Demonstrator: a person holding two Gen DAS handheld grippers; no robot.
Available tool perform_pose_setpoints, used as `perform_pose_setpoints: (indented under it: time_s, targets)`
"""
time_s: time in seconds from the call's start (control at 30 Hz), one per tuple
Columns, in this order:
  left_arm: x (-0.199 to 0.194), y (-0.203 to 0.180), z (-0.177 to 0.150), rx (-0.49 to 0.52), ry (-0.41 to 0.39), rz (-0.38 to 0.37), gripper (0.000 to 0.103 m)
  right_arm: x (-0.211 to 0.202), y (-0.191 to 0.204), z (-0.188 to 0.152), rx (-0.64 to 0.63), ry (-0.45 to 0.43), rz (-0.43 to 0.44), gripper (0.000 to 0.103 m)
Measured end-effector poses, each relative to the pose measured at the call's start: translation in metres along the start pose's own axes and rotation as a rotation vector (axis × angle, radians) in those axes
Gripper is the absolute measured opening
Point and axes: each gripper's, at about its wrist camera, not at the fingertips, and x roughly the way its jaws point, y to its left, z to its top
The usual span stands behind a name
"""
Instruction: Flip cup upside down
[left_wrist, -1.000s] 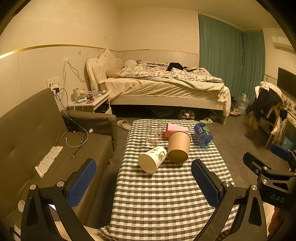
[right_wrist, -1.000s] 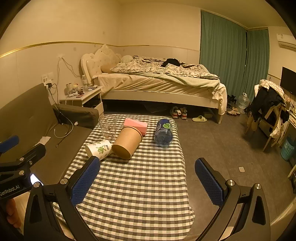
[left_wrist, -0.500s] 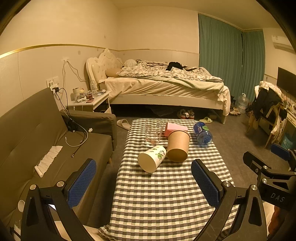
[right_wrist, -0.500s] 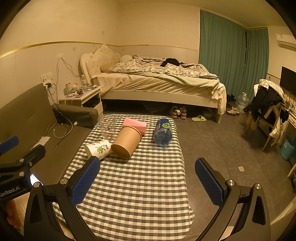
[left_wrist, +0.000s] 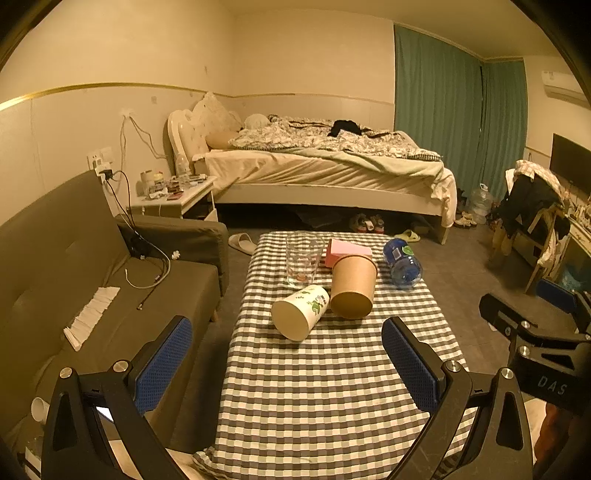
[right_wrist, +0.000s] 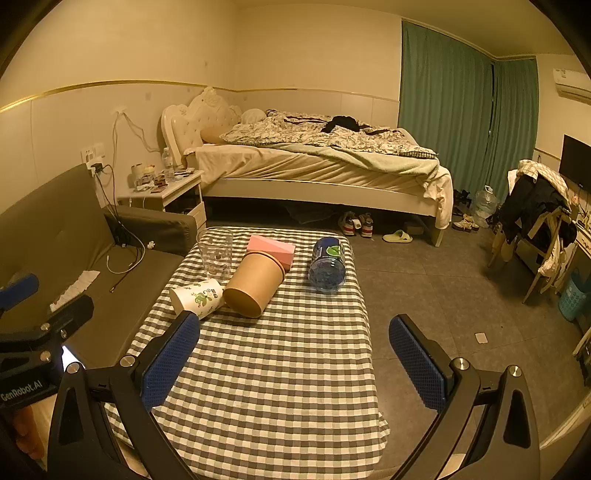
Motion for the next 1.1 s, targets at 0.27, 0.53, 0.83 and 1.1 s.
perform_pose_setpoints:
  time_s: [0.27, 0.53, 0.83, 1.1]
  targets:
    - [0.045, 0.014, 0.01, -0.035, 0.051, -0.024, 0.103, 0.038, 0.007, 0.009, -0.004, 0.042, 0.007, 0.103]
    - [0.129, 0.034, 0.039, -0.038, 0.086, -0.046, 0.103, 0.103, 0.011, 0.032, -0.007, 0.082, 0.005, 0.103]
    - [0.247, 0.026, 0.049, 0.021, 0.186, -0.118, 0.103, 0.192, 0.016, 0.052, 0.005, 0.145, -0.014, 0.103]
    - [0.299, 0.004, 0.053, 0.078, 0.222, -0.136, 0.103, 0.224, 0.007, 0.045, 0.02, 0.199, -0.032, 0.103]
